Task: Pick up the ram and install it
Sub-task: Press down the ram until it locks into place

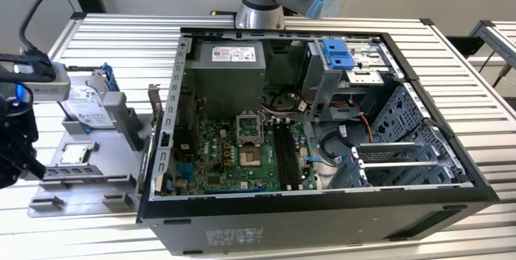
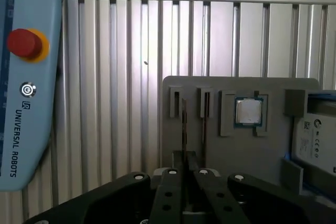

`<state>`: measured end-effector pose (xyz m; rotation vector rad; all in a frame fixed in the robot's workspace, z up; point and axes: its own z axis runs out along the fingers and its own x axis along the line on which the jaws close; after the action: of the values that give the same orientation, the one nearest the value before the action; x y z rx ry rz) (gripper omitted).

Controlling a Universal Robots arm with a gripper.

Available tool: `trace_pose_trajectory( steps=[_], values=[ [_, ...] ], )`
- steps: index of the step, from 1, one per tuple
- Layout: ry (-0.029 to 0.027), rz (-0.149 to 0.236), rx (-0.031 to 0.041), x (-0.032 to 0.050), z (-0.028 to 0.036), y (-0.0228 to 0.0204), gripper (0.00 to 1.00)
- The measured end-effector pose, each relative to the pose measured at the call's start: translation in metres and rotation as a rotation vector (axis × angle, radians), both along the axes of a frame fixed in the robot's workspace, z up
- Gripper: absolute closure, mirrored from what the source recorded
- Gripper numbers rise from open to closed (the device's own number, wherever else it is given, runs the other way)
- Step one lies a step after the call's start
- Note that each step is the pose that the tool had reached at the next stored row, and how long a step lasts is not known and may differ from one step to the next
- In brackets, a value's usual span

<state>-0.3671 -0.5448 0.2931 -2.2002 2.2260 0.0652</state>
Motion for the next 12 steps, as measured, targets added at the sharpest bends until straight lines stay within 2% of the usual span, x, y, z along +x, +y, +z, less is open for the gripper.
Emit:
trace_pose_trajectory(
  steps=[6, 9, 12],
  values=[
    [-0.0001, -0.02, 0.0, 0.0, 0.0141, 0.0, 1.0],
    [0.0, -0.023, 0.0, 0.0, 0.0239, 0.0, 1.0],
    [0.0, -0.023, 0.0, 0.0, 0.0363, 0.0, 1.0]
  ],
)
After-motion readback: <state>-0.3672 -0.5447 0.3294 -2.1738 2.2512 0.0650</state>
